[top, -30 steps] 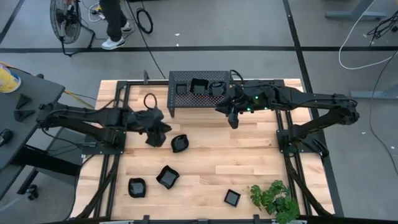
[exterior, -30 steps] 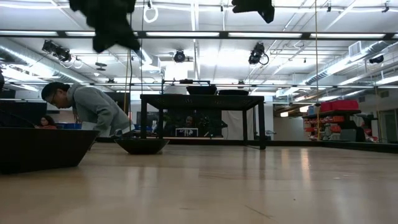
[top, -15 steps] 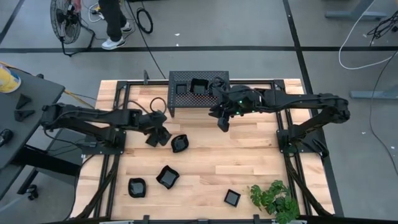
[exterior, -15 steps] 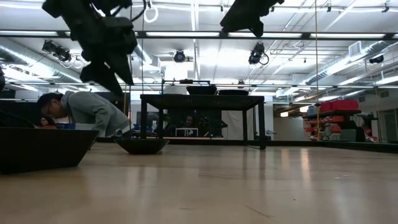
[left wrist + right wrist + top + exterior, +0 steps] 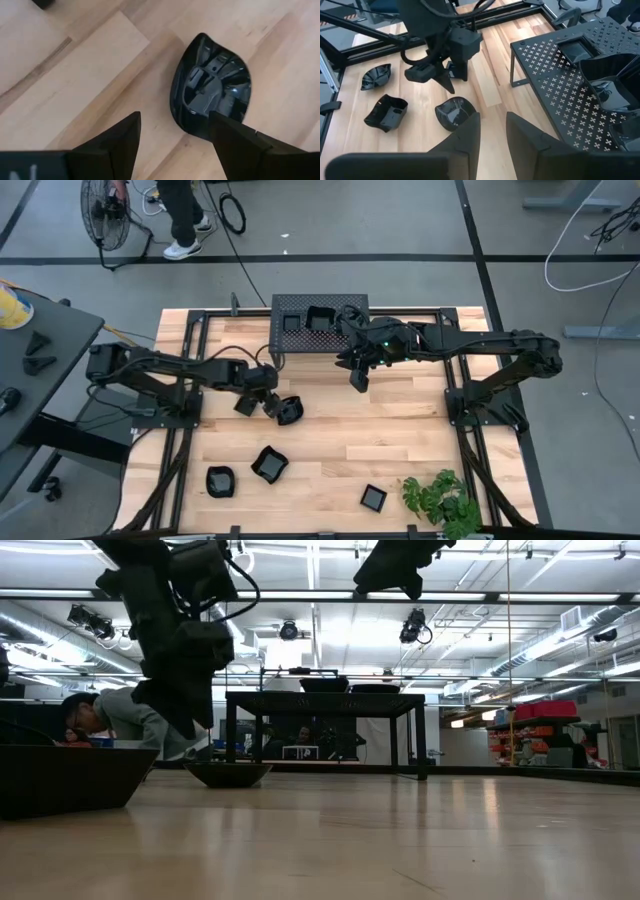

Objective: Pick & Place Mini shaped plates
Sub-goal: Stack the leaf shaped plate on top of the other leaf shaped plate on the shelf

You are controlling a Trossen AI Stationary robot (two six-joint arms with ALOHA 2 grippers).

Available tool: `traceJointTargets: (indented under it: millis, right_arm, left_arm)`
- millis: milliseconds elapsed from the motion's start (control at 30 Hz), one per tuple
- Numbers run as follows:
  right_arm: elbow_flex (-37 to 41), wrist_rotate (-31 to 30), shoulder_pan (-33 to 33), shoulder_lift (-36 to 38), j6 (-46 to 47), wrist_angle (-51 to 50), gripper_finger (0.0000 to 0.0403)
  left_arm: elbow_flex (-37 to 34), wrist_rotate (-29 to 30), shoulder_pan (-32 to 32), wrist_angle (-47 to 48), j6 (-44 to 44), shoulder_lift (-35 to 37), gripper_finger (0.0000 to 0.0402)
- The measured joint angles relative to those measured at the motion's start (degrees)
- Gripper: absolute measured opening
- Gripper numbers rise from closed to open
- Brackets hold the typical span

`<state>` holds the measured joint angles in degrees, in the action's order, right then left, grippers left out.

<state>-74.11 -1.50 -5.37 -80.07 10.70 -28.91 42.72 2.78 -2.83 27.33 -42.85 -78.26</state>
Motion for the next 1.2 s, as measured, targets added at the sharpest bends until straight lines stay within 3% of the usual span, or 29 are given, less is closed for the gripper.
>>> traceJointTargets:
  millis: [433,1000,1200]
  right_arm:
    - [0.0,0.0,0.0,0.0,-0.7,0.0,0.0097]
    - [0.0,0.0,0.0,0.0,-1.1,-0.4,0.0097]
    - [0.0,0.0,0.0,0.0,-1.1,-0.4,0.0098]
  left_arm:
    - [0.0,-3.3,0.1,-4.4,-0.4,-7.3,0.0236]
    - [0.1,-3.1,0.2,-5.8,-3.0,-10.8,0.0235]
    - [0.1,-4.3,0.3,-7.9,-3.1,-10.8,0.0191]
